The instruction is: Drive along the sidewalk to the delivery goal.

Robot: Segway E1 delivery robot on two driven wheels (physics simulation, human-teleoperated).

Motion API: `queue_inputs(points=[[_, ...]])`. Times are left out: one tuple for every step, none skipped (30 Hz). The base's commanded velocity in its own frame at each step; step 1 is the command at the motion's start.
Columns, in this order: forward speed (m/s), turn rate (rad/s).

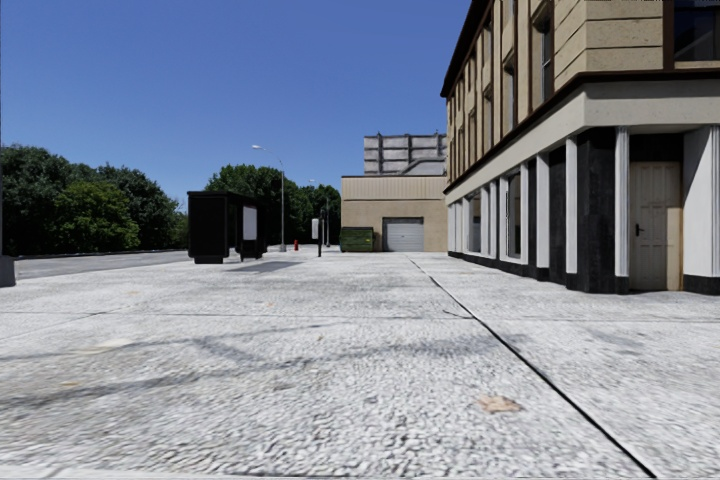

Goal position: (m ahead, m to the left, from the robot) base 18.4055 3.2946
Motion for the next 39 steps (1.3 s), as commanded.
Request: queue_inputs(points=[[1.71, 0.00], [1.71, 0.00], [1.71, 0.00], [1.71, 0.00], [1.71, 0.00], [1.71, 0.00], [1.71, 0.00], [1.71, 0.00], [1.71, 0.00], [1.71, 0.00], [1.71, 0.00], [1.71, 0.00], [1.71, 0.00], [1.71, 0.00], [1.71, 0.00], [1.71, 0.00], [1.71, 0.00], [1.71, 0.00], [1.71, 0.00], [1.71, 0.00], [1.71, 0.00], [1.71, 0.00], [1.71, 0.00], [1.71, 0.00], [1.71, 0.00], [1.71, 0.00], [1.71, 0.00], [1.71, 0.00], [1.71, 0.00], [1.71, 0.00], [1.71, 0.00], [1.71, 0.00], [1.71, 0.00], [1.71, 0.00], [1.71, 0.00], [1.71, 0.00], [1.71, 0.00], [1.71, 0.00], [1.71, 0.00]])
